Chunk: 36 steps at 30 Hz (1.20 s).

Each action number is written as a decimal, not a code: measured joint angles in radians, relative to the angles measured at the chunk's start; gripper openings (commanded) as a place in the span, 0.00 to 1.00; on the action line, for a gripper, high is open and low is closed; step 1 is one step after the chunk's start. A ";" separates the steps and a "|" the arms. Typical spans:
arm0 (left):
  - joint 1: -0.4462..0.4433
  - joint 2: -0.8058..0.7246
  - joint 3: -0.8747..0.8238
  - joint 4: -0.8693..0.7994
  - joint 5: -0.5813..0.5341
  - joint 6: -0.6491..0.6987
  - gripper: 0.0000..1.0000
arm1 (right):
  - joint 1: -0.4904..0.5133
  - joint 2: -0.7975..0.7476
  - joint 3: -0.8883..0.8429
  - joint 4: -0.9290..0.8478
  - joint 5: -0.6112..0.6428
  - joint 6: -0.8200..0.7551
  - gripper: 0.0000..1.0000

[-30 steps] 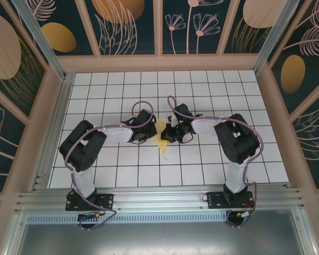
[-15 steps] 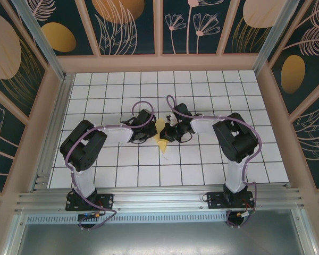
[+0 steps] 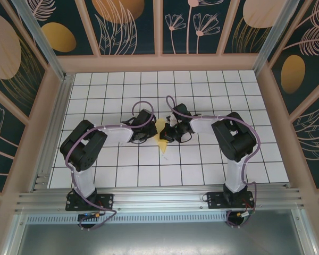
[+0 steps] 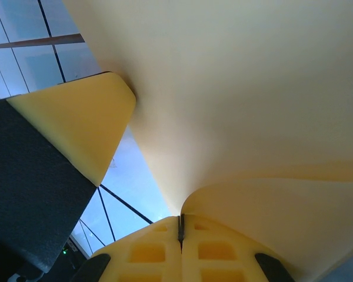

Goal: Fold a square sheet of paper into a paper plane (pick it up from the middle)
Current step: Third fold the triangle at the center of the table.

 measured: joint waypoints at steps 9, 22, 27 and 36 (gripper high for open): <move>0.000 0.000 0.000 0.000 0.001 0.000 0.05 | 0.000 0.010 0.001 0.000 0.000 0.000 0.01; 0.000 0.000 0.000 0.003 0.003 0.000 0.05 | 0.000 0.016 0.013 0.001 -0.004 -0.003 0.26; 0.000 0.000 0.000 0.003 0.003 0.000 0.05 | 0.000 0.016 0.019 0.002 -0.007 -0.003 0.31; 0.000 -0.011 0.000 -0.012 0.002 -0.001 0.06 | 0.000 0.019 0.019 0.005 -0.006 0.000 0.18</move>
